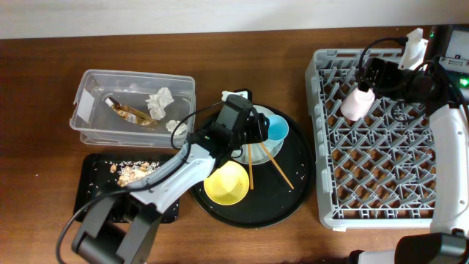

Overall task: Sort waste into correct bins and load items into the dishwasher rack
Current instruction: 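Grasp the blue cup on the plate with the left gripper and lift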

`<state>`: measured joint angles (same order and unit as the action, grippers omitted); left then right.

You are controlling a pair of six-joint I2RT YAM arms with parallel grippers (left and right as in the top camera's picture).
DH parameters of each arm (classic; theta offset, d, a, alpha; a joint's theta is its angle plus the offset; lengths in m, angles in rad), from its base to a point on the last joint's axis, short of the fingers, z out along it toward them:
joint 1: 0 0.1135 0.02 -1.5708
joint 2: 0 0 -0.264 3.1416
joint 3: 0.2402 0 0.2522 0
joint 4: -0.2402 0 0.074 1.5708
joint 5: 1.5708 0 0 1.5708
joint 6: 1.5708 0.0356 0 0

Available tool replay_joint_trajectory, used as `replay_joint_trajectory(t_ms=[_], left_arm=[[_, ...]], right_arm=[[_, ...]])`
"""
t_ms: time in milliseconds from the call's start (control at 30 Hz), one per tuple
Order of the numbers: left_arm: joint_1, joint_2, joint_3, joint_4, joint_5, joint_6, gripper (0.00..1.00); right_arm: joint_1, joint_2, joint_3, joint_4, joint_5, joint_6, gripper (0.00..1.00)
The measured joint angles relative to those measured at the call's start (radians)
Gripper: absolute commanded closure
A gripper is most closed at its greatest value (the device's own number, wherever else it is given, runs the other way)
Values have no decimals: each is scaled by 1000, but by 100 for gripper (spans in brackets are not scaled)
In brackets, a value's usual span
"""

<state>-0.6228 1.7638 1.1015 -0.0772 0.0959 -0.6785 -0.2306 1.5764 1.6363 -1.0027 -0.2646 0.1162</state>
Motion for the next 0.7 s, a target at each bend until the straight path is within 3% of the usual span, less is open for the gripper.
replay_joint_trajectory(t_ms=[133,267,600,700], left_arm=[[-6,55,0,12,0,-5,53],[-12,67,0,14,0,-10,71],[-39,67,0,-5,-1,-11,74],[-48,67,0,-14,-8,-12,83]], right_arm=[[0,0,0,0,0,0,2],[0,0,0,0,0,1,2],[0,0,0,0,0,0,2],[0,0,0,0,0,0,2]])
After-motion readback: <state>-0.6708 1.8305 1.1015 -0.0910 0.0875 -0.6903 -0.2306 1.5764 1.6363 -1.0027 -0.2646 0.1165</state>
